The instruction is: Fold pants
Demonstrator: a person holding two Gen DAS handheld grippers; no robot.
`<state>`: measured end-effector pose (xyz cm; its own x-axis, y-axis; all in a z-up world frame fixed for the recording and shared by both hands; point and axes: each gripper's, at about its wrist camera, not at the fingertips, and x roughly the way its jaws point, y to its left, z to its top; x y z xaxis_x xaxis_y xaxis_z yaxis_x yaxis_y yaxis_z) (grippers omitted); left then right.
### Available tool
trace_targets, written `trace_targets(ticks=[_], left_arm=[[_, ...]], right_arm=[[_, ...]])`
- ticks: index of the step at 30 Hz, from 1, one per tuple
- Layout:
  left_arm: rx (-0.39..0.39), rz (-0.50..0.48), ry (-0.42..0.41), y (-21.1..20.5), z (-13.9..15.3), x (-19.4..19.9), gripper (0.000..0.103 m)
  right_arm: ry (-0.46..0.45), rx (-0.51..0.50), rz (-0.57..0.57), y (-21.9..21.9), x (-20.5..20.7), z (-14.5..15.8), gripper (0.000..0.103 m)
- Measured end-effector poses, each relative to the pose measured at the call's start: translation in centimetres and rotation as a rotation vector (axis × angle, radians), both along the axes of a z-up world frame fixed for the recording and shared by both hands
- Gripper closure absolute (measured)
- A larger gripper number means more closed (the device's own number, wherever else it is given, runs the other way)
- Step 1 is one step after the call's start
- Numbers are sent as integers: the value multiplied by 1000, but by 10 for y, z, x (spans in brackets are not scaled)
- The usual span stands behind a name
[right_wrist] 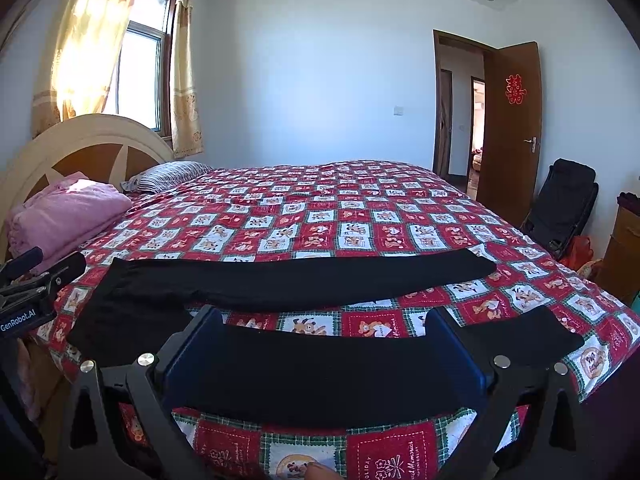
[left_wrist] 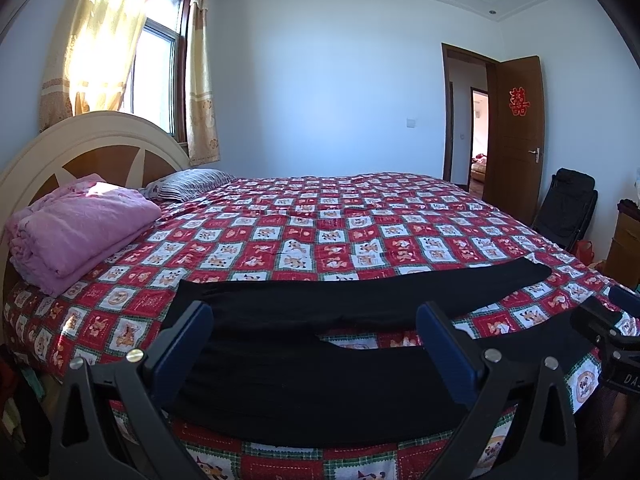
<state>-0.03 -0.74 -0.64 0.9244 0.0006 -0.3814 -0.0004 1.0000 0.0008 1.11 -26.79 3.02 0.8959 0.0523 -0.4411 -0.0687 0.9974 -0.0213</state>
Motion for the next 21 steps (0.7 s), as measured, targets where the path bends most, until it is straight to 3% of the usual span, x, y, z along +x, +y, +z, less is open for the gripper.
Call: trace_targets(ticks=[21], left_arm=[[-3,-1,14,0,-1,1,0]], right_arm=[[11,-7,0,1,1,-4,1]])
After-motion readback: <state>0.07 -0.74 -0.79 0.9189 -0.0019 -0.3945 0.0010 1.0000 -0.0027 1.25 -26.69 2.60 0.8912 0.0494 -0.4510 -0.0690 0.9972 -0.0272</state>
